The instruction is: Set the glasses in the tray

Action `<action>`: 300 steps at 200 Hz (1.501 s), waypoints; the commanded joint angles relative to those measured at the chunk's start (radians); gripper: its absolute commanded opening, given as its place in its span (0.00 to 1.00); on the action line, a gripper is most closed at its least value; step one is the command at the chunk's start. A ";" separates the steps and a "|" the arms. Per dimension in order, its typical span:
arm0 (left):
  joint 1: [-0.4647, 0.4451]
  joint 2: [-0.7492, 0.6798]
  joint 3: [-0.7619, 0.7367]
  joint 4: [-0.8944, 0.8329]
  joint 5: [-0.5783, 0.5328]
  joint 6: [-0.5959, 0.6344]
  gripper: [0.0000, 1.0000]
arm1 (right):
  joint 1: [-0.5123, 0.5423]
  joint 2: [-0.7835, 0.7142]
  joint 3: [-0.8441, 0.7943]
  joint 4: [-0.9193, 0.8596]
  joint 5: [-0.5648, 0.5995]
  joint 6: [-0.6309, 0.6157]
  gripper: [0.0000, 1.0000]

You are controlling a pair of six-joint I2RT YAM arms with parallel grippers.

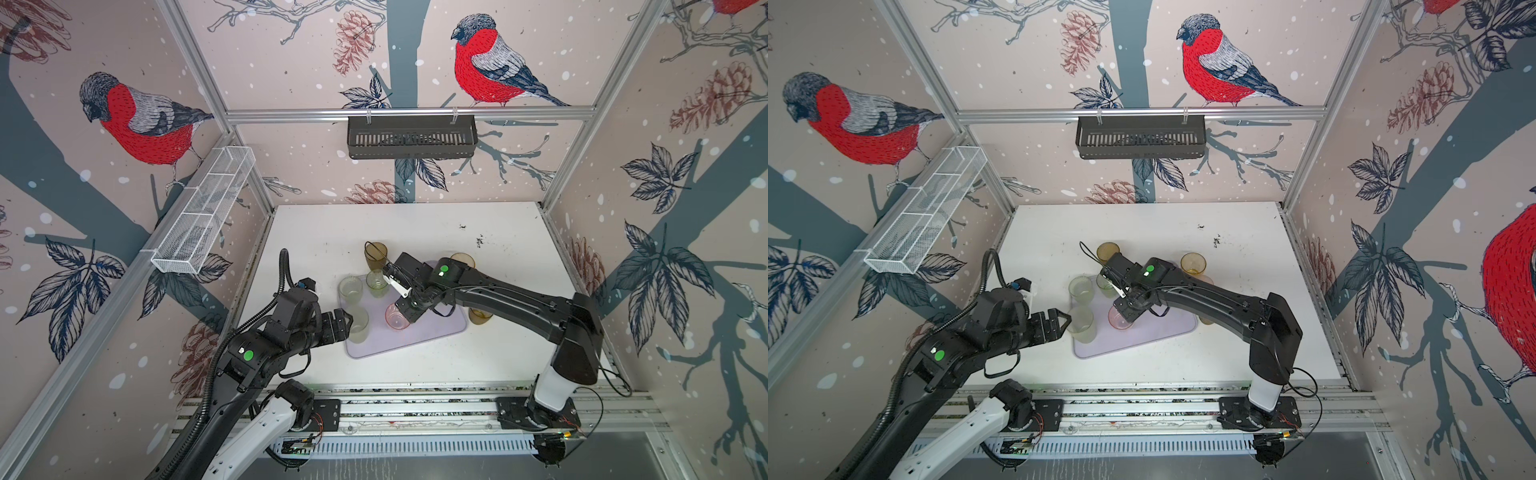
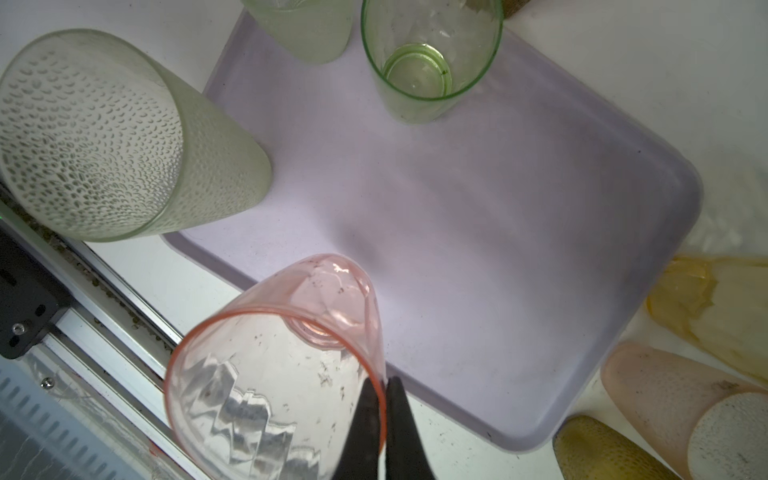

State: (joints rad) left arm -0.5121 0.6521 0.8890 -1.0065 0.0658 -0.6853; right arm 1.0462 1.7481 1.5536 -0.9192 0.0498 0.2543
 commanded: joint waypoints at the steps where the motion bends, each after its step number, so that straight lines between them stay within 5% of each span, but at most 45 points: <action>1: -0.001 -0.002 0.002 0.029 -0.018 -0.014 0.89 | -0.006 0.020 0.031 -0.016 0.004 -0.017 0.00; 168: 0.000 -0.048 0.004 0.019 0.027 0.041 0.90 | -0.040 0.250 0.238 -0.066 0.006 0.028 0.00; 300: 0.000 -0.147 -0.061 0.114 0.202 0.267 0.97 | -0.051 0.294 0.235 -0.055 -0.024 0.026 0.00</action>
State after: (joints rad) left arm -0.5121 0.5186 0.8375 -0.9440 0.2207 -0.4683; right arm 0.9943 2.0380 1.7863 -0.9703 0.0326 0.2661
